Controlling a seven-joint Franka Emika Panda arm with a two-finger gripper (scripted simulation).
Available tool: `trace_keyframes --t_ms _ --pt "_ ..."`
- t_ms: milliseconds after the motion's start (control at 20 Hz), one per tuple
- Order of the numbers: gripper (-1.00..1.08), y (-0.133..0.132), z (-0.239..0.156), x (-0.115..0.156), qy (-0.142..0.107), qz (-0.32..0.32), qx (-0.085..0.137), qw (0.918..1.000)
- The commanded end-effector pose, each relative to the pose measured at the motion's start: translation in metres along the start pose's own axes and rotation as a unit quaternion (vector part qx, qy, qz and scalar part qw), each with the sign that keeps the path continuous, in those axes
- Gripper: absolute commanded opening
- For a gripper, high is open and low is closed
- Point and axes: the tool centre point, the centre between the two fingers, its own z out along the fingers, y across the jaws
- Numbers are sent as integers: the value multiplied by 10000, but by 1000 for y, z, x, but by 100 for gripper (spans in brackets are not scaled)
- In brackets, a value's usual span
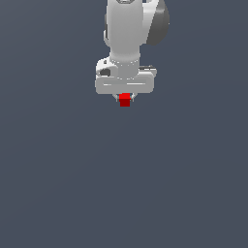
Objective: Pick up the red cube and move it to a goal position.
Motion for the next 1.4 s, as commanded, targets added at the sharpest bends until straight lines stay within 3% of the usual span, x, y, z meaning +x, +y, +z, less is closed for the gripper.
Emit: trace_keyframes --t_ms 0,700,1350 --pt "-100 5 -26 1 -2 -1 1 10000" --pt "-100 30 -152 11 -1 1 -6 10000" --pt "-100 39 -195 17 -1 2 -9 10000"
